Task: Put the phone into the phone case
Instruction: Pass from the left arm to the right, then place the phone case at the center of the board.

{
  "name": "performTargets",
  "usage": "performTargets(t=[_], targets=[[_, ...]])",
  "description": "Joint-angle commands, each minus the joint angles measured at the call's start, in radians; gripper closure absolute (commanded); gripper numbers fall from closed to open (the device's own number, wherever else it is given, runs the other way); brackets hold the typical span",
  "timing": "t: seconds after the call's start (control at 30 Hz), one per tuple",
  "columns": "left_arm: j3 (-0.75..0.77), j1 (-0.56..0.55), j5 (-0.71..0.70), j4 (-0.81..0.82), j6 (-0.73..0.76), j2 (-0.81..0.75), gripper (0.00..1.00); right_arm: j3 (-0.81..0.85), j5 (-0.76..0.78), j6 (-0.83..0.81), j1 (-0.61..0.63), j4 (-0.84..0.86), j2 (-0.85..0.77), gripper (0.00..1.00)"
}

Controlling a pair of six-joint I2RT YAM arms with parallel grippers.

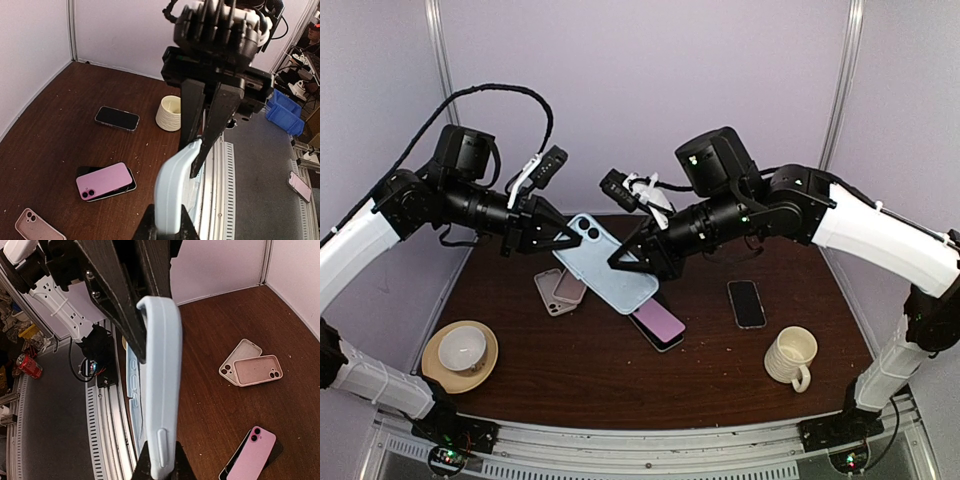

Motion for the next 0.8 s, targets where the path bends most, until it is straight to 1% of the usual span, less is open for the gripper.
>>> performTargets(t=[0.0, 0.03, 0.07, 0.1, 0.13, 0.17, 0.2, 0.27, 0.33, 0.43, 0.47, 0.5, 0.57, 0.7, 0.77], targets=[[0.028, -0.006, 0.044, 0.012, 0.026, -0.012, 1.0, 0.014, -0.002, 0.062, -0.015, 0.027, -0.001, 1.0], [0.028, -0.006, 0.04, 0.012, 0.021, -0.014, 1.0, 0.004, 0.003, 0.08, -0.018, 0.035, -0.007, 1.0], [0.028, -0.006, 0.018, 0.012, 0.012, -0.015, 0.94, -0.012, 0.014, 0.107, -0.021, 0.042, -0.014, 1.0], [0.027, -0.006, -0.012, 0.012, -0.003, -0.015, 0.72, -0.026, 0.034, 0.137, -0.024, 0.047, -0.02, 1.0], [0.024, -0.006, -0.06, 0.012, -0.024, -0.016, 0.47, -0.046, 0.058, 0.174, -0.025, 0.05, -0.028, 1.0], [0.017, -0.005, -0.112, 0.012, -0.051, -0.019, 0.3, -0.07, 0.093, 0.215, -0.025, 0.052, -0.037, 1.0], [0.004, -0.006, -0.173, 0.012, -0.078, -0.022, 0.19, -0.104, 0.135, 0.263, -0.025, 0.059, -0.048, 1.0], [-0.033, -0.005, -0.277, 0.012, -0.112, -0.032, 0.08, -0.196, 0.204, 0.362, -0.025, 0.084, -0.07, 1.0], [-0.068, -0.004, -0.371, 0.006, -0.145, -0.035, 0.04, -0.295, 0.231, 0.477, -0.025, 0.133, -0.085, 1.0], [-0.103, -0.002, -0.454, -0.011, -0.213, -0.024, 0.02, -0.441, 0.222, 0.688, -0.023, 0.252, -0.082, 1.0], [-0.116, -0.003, -0.464, -0.012, -0.233, -0.019, 0.02, -0.485, 0.219, 0.731, -0.024, 0.297, -0.076, 1.0], [-0.134, -0.003, -0.467, -0.011, -0.252, -0.016, 0.03, -0.526, 0.217, 0.815, -0.022, 0.348, -0.07, 1.0], [-0.177, -0.003, -0.461, -0.002, -0.28, -0.014, 0.02, -0.61, 0.218, 0.906, -0.003, 0.47, -0.058, 1.0], [-0.267, -0.002, -0.472, 0.036, -0.308, -0.041, 0.03, -0.677, 0.291, 1.005, 0.067, 0.531, -0.019, 1.0], [-0.32, -0.003, -0.496, 0.071, -0.323, -0.074, 0.03, -0.737, 0.284, 1.079, 0.087, 0.628, 0.0, 1.0]])
